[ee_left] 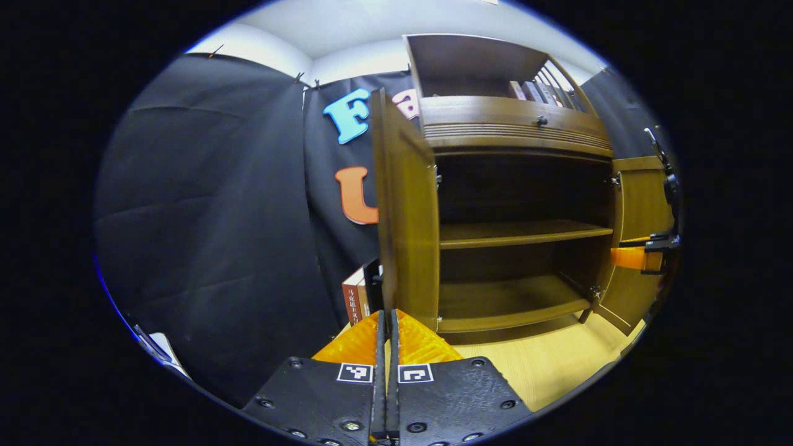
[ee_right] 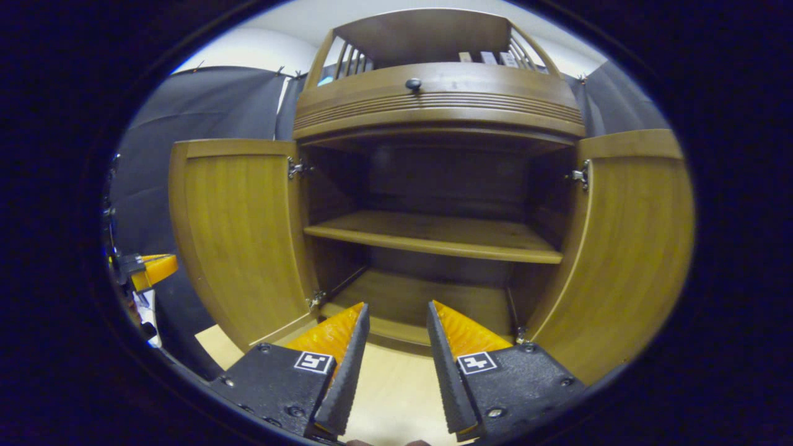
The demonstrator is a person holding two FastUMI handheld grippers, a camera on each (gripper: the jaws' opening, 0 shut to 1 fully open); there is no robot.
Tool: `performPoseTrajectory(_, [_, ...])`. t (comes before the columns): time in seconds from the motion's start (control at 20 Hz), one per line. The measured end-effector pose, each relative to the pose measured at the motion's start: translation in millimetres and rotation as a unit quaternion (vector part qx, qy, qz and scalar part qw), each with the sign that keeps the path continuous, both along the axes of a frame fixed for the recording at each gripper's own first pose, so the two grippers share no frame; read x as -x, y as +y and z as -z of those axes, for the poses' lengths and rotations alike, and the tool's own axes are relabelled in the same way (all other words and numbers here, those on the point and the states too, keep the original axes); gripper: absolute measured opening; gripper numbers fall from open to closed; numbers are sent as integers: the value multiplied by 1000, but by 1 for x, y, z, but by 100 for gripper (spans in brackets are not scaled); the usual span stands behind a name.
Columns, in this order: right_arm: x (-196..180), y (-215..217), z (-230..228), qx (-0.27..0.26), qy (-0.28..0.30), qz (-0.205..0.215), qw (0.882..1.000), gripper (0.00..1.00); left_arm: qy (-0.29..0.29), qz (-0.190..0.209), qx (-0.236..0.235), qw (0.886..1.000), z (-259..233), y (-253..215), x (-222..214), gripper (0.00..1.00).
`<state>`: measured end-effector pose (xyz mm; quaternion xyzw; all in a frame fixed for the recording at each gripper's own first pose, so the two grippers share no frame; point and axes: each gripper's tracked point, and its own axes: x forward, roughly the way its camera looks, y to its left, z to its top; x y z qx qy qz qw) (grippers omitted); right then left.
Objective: Open the right door of the double-door shoe cabinet with the right hand, and open the left door with the left hand.
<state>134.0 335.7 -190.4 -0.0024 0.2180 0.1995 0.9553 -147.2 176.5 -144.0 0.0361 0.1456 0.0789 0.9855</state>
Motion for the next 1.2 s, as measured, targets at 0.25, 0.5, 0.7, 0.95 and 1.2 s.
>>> performPoseTrajectory(0.25, [-9,-18,-26,-21,-8,12,1000,76,-32,37,-13,999,-32,-58,-28,0])
performPoseTrajectory(0.5, [-14,-45,-64,-6,-71,29,997,78,-52,83,20,995,-49,-123,-67,26])
performPoseTrajectory(0.7, [-13,-70,-82,-1,-102,52,993,81,-47,120,55,990,-48,-161,-88,57])
performPoseTrajectory(0.95, [-13,-100,-112,6,-140,82,987,88,-55,145,40,987,-59,-191,-103,84])
performPoseTrajectory(1.2, [-12,-109,-129,10,-165,92,982,88,-73,134,57,987,-76,-200,-114,86])
